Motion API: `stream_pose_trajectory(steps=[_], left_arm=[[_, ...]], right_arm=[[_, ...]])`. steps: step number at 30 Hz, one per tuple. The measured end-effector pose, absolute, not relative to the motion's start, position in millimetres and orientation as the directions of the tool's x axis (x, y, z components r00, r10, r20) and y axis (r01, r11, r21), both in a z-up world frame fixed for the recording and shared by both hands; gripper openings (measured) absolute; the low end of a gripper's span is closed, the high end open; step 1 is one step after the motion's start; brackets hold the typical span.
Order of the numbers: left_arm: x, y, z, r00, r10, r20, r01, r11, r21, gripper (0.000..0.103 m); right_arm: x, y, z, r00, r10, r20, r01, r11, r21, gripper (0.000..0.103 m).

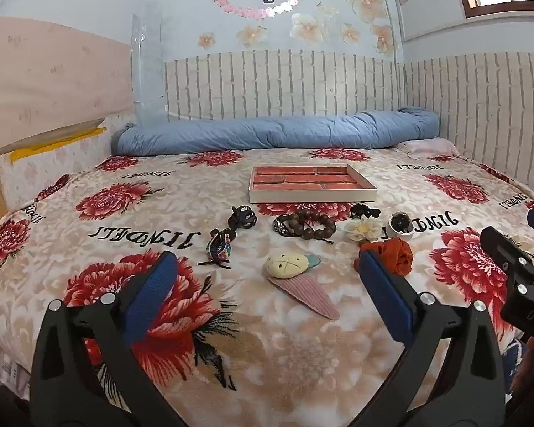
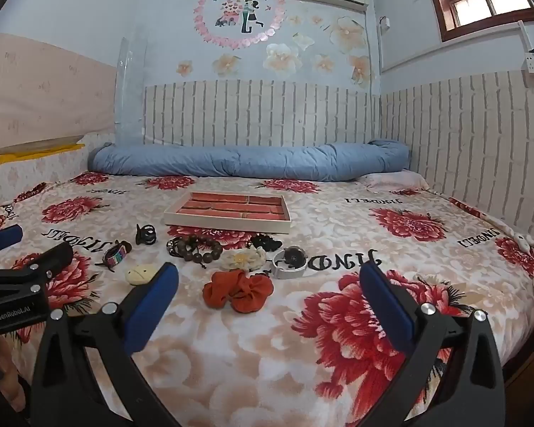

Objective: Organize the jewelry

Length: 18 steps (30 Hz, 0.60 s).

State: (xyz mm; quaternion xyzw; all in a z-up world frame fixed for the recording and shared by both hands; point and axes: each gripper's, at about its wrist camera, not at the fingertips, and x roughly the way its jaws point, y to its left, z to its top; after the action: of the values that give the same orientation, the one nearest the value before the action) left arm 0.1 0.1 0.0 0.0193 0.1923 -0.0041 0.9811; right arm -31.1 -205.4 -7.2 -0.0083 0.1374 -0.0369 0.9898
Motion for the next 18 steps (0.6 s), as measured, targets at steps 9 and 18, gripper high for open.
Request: stream_pose_trajectory(steps=[9,18], left_arm=[[-4.1,1.5,1.1,0.928,0.006,-0.374,0.011,0.999,0.045,0.098],[2.6,3.6,-7.0,0.925,0.006,-0.381,0.015,0.999,0.051,0.098]], right_arm=[[-31.5,-205.8,-6.6,0.958,-0.075,-0.275,0.07,0.997,-0.028,0.099],[-30.6,-203.6,-8.3,0.96,-0.077,-0.268,0.073,0.997,-0.027,0.099]])
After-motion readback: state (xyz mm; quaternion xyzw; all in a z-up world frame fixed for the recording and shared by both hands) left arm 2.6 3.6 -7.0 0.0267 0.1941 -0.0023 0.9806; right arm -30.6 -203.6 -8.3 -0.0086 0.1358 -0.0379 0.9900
